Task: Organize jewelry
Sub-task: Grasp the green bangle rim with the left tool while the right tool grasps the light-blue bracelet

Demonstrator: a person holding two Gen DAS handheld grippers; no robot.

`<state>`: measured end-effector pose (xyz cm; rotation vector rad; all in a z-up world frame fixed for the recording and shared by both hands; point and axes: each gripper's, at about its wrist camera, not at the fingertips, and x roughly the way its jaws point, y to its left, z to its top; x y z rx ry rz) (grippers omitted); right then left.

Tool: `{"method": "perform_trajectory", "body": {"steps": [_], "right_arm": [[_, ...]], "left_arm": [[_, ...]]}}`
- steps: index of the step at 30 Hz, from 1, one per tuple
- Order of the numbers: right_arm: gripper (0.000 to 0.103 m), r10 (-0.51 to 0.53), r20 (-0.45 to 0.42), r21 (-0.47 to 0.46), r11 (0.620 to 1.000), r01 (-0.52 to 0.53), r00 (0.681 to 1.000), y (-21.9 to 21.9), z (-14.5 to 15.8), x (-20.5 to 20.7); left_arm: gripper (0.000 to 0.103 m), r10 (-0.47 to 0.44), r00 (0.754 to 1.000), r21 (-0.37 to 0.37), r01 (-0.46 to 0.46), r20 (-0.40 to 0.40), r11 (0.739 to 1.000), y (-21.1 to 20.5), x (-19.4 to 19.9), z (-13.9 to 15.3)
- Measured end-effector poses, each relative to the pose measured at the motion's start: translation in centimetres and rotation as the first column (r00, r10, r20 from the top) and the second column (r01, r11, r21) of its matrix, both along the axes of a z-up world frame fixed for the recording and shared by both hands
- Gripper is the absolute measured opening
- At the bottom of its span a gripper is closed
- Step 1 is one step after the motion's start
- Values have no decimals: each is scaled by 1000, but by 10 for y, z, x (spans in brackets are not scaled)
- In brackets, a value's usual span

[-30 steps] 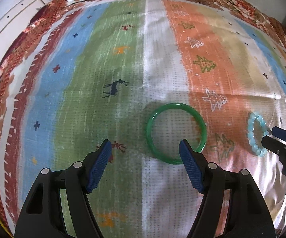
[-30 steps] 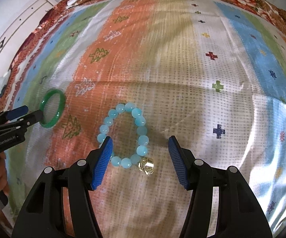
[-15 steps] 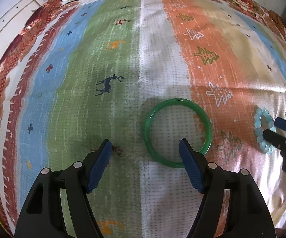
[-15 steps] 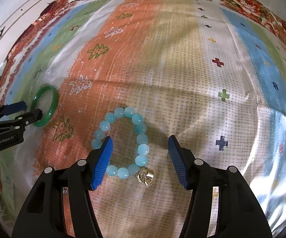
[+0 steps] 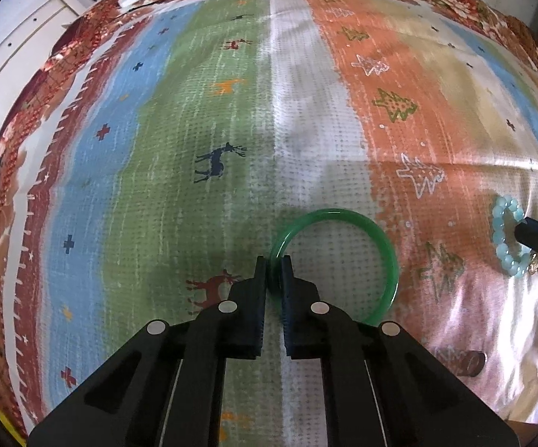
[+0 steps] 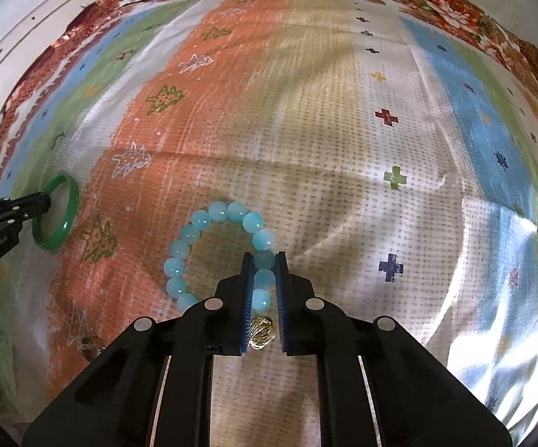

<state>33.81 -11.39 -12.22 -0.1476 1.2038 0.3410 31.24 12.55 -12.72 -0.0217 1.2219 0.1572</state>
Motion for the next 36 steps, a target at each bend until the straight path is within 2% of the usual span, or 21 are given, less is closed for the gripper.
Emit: {"method": "perform_trajectory", "body": {"steps": [17, 25, 36], "right_arm": [[12, 40, 97, 76, 996, -48, 994, 11, 55, -25], [12, 48, 129, 90, 994, -60, 990, 10, 71, -41], [12, 40, 146, 119, 991, -57, 988, 4, 86, -59]], "left_arm": [[8, 22, 995, -86, -13, 99, 996, 0, -14, 42], [8, 23, 988, -122, -5, 153, 993, -8, -29, 65], [8, -5, 980, -113, 28, 198, 993, -29, -50, 86]]}}
